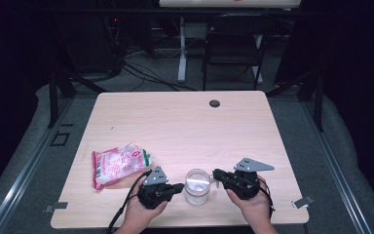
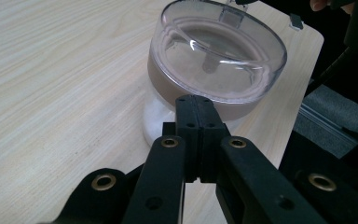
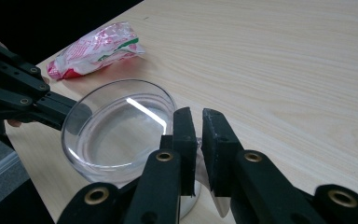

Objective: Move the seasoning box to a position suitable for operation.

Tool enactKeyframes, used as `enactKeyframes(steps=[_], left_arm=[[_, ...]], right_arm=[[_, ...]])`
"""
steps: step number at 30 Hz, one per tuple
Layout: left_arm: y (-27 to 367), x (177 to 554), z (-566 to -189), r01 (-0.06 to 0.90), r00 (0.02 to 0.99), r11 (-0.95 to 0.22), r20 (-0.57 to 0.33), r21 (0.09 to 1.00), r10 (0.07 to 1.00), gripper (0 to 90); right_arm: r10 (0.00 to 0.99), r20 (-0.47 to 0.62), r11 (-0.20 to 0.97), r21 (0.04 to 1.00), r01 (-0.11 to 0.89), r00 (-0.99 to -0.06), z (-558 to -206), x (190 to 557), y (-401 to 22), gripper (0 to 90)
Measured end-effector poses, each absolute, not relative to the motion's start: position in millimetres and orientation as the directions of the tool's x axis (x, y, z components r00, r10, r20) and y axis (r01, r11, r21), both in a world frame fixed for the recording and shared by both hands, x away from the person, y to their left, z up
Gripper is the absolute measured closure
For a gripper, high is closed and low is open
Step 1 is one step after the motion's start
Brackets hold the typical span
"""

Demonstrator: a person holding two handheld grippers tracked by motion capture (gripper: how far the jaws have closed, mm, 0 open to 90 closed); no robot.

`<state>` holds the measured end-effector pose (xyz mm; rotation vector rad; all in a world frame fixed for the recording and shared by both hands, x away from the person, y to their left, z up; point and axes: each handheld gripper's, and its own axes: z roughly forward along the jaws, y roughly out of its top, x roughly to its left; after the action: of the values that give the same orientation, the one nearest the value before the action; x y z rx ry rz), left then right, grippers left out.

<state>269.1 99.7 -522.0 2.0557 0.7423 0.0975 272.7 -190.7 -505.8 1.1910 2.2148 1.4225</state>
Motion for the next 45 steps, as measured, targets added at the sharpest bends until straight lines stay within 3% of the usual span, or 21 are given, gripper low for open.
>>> enactKeyframes(steps=[5, 11, 16, 20, 29, 34, 38, 45], left_arm=[[102.2, 269.0, -517.8, 0.473, 0.813, -0.336, -0.256, 0.814, 0.524, 90.0], [98.3, 266.9, -517.1, 0.444, 0.82, -0.368, -0.205, 0.817, 0.534, 90.0], [98.1, 268.6, -511.4, 0.459, 0.817, -0.333, -0.244, 0.824, 0.523, 90.0], [94.0, 270.3, -505.2, 0.448, 0.82, -0.342, -0.227, 0.826, 0.526, 90.0], [82.7, 276.3, -495.4, 0.433, 0.828, -0.35, -0.213, 0.831, 0.519, 88.6], [80.9, 277.5, -491.5, 0.437, 0.821, -0.336, -0.217, 0.834, 0.528, 81.0], [79.3, 275.5, -487.9, 0.423, 0.816, -0.333, -0.195, 0.843, 0.544, 72.4], [77.1, 275.5, -493.1, 0.43, 0.807, -0.343, -0.185, 0.835, 0.561, 66.4]], right_arm=[[0.748, 0.192, 0.195, 0.851, 0.488, -0.635, -506.4, 272.4, -190.2, 85.0], [0.747, 0.188, 0.2, 0.851, 0.486, -0.638, -506.2, 272.1, -190.3, 84.4], [0.734, 0.178, 0.219, 0.851, 0.477, -0.656, -503.6, 268.8, -191.3, 78.4], [0.703, 0.091, 0.294, 0.866, 0.405, -0.705, -495.9, 257.5, -185.3, 70.2], [0.649, 0.054, 0.348, 0.866, 0.359, -0.759, -483.7, 235.6, -175.4, 55.5], [0.652, -0.039, 0.418, 0.852, 0.315, -0.757, -487.7, 229.7, -166.1, 48.0], [0.66, -0.058, 0.424, 0.852, 0.308, -0.749, -491.9, 230.6, -163.5, 47.7], [0.676, -0.098, 0.441, 0.848, 0.294, -0.731, -497.3, 231.8, -161.8, 48.5]])
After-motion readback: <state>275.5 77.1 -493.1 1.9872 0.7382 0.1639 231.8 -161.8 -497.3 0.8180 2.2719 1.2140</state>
